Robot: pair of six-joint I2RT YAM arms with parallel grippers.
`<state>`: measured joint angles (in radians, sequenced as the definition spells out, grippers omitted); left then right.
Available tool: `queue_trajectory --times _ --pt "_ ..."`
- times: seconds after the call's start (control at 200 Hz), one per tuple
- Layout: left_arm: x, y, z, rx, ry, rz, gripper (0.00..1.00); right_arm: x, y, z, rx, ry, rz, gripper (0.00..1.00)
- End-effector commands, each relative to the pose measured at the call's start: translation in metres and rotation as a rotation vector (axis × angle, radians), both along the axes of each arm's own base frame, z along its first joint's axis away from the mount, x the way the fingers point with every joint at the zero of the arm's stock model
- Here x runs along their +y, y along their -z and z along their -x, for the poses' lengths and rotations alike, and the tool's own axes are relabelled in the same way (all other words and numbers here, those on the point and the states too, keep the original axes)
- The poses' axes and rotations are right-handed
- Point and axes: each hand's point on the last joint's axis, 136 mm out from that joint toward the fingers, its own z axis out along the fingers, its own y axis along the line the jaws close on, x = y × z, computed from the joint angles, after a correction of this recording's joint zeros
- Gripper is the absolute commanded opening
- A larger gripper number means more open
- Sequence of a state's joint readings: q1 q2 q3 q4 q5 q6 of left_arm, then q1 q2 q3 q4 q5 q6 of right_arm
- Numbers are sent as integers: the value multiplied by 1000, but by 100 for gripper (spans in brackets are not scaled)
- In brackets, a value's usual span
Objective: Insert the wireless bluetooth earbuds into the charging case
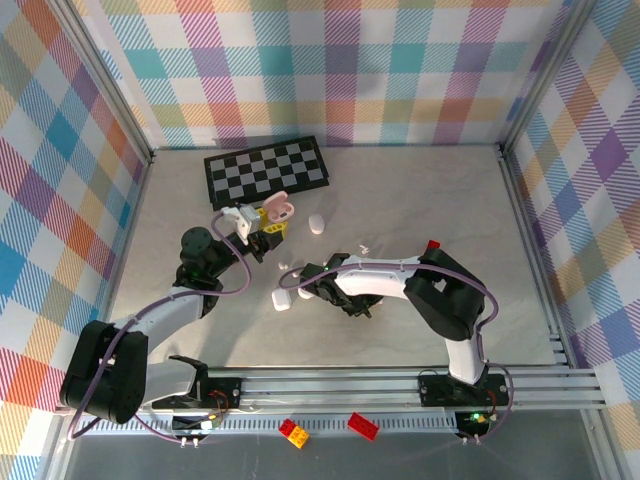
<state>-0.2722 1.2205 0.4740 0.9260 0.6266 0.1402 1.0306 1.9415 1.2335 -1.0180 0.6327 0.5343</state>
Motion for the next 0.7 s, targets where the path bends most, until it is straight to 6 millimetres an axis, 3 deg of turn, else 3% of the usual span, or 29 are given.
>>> queue_trajectory --times 0.0,0.45,0.695 --pt "4 -24 2 -85 -3 13 33 -9 2 3 24 5 53 28" --pt "4 -24 2 -87 -1 7 33 -25 5 4 28 78 83 24" --pt "3 -24 2 -87 6 10 33 -23 15 2 46 61 84 22"
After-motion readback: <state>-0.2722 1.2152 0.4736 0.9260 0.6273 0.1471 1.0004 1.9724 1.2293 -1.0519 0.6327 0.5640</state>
